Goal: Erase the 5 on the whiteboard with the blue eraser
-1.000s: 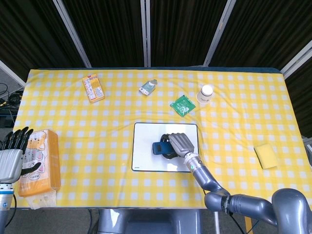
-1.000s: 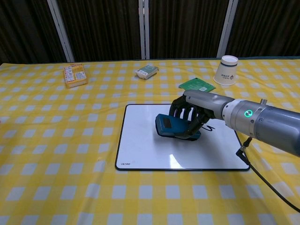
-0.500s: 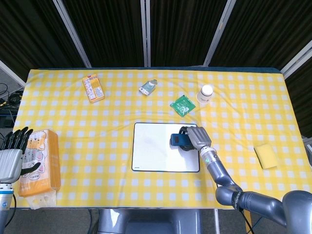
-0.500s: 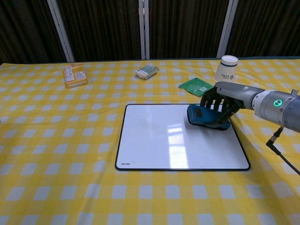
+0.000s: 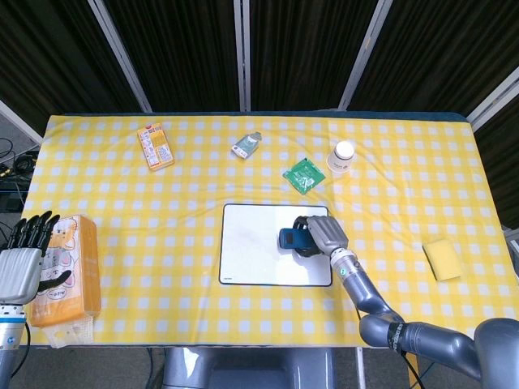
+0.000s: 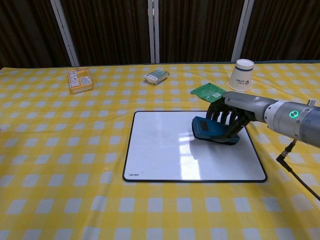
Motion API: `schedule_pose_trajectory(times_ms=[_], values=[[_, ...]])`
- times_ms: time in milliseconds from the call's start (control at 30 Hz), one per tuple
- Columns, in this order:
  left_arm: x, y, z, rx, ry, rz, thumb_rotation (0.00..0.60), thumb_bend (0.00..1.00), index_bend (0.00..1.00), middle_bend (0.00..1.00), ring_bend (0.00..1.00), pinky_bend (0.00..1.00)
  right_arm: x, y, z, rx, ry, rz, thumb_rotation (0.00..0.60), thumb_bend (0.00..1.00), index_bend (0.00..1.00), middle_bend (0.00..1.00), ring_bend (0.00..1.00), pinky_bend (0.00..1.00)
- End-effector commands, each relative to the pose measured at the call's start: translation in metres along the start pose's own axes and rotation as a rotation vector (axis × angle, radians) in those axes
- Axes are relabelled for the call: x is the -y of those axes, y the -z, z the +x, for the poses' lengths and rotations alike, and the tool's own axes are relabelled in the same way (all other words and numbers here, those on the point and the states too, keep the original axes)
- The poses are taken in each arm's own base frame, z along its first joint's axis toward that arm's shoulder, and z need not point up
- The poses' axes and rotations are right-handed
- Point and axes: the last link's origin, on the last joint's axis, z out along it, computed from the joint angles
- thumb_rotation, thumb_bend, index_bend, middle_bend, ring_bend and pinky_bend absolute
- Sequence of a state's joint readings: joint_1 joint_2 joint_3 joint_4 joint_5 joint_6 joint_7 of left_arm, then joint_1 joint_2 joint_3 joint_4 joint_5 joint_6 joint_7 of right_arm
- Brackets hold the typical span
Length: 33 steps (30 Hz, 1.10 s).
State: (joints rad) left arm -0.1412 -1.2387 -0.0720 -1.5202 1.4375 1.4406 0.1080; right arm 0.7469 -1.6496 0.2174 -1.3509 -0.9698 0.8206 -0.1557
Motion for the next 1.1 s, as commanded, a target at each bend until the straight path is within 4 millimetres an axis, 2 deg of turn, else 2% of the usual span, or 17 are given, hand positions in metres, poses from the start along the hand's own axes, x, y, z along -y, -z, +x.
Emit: schedule_pose_trajectory(times_ms=[33, 300, 533, 767, 1100], values=[[0.000, 0.000, 0.000, 0.001, 0.001, 0.001, 0.600, 0.12, 0.00, 0.00, 0.00, 0.00, 0.013, 0.000, -0.007, 0.017, 0.006, 0.033, 0.600, 0.34, 0.84, 0.72, 0.76, 0.79], [0.004, 0.000, -0.001, 0.007, 0.002, 0.011, 0.600, 0.12, 0.00, 0.00, 0.00, 0.00, 0.051, 0.008, -0.035, 0.108, 0.014, 0.138, 0.600, 0.34, 0.84, 0.72, 0.76, 0.79], [0.006, 0.000, -0.001, 0.009, 0.003, 0.017, 0.600, 0.12, 0.00, 0.00, 0.00, 0.00, 0.054, 0.010, -0.038, 0.126, -0.004, 0.149, 0.600, 0.34, 0.84, 0.72, 0.76, 0.79], [0.005, 0.000, -0.001, 0.008, 0.000, 0.014, 0.600, 0.12, 0.00, 0.00, 0.00, 0.00, 0.040, 0.003, -0.026, 0.067, 0.019, 0.106, 0.600, 0.34, 0.84, 0.72, 0.76, 0.79], [0.004, 0.000, -0.003, 0.015, -0.003, 0.010, 0.600, 0.12, 0.00, 0.00, 0.00, 0.00, -0.007, 0.002, 0.007, -0.025, 0.068, -0.020, 0.600, 0.34, 0.84, 0.72, 0.76, 0.79]])
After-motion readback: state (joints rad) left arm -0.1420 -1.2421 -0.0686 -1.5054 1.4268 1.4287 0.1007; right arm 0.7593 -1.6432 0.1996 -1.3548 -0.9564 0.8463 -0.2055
